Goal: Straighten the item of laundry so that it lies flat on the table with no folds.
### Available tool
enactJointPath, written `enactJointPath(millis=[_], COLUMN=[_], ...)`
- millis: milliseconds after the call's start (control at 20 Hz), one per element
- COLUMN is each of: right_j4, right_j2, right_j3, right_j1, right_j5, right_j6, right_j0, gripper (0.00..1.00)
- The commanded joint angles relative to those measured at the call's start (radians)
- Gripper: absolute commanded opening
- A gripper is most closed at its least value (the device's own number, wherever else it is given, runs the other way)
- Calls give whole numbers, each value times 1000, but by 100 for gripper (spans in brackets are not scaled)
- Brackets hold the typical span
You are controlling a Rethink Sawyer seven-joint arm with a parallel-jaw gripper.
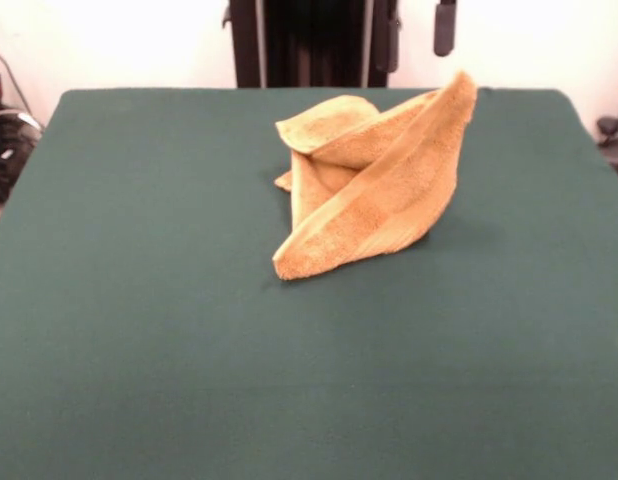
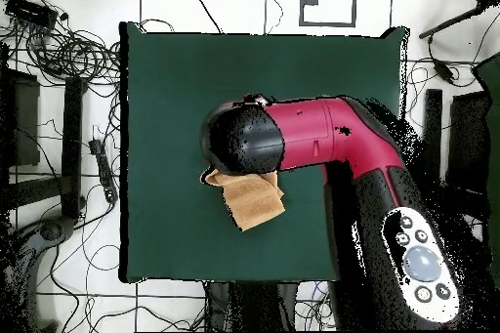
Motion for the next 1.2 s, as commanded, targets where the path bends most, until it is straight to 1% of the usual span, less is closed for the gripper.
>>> enactJointPath(millis=[50, 500, 850, 1050, 1200], right_j4=[-27, -24, -35, -52, -62], right_j2=[74, 70, 77, 80, 82], right_j3=[110, 106, 87, 29, 5], right_j1=[18, 11, 36, 61, 77], right_j5=[-7, 2, -5, 27, 40], right_j6=[-63, -43, -66, -107, -137], right_j0=[36, 45, 34, 32, 20], gripper=[100, 100, 100, 100, 100])
